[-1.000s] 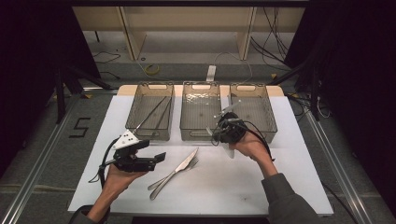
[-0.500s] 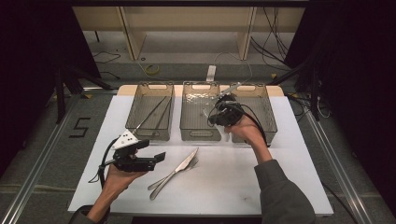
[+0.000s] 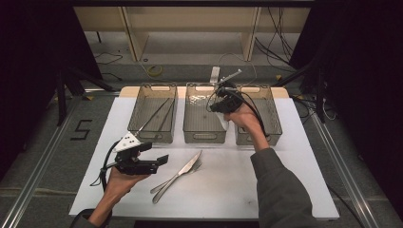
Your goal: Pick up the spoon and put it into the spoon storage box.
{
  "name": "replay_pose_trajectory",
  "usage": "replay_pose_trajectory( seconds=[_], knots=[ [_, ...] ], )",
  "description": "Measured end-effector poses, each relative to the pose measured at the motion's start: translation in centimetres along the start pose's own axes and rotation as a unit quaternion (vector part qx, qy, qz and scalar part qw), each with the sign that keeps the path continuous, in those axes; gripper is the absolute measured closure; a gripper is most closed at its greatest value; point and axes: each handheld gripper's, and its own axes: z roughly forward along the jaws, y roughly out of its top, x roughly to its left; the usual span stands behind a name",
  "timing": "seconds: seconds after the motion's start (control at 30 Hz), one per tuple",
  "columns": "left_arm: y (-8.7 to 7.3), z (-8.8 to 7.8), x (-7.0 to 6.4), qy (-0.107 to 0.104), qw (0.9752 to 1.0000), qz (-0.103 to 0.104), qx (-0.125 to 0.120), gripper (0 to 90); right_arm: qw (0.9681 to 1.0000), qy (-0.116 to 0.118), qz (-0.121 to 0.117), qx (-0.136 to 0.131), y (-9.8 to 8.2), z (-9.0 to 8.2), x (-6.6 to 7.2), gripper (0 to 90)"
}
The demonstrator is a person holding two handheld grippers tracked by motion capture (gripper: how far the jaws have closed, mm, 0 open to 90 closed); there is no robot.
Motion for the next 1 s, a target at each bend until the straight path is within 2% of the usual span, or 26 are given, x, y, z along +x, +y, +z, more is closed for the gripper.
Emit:
replay_pose_trajectory(
  seconds=[0.3,0.57,1.0],
  knots=[
    [0.0,0.0,0.0,0.000,1.0000,-0.001,-0.003,15.7,0.9997,-0.016,0.014,0.011,1.2,1.6,-1.0,86.7],
    [0.0,0.0,0.0,-0.001,1.0000,-0.002,-0.002,15.7,0.9991,-0.025,0.028,0.019,1.1,3.1,-1.4,86.7],
    [0.0,0.0,0.0,-0.005,1.0000,-0.003,-0.001,15.6,0.9986,-0.029,0.034,0.028,1.1,5.4,-0.6,86.5]
  ],
)
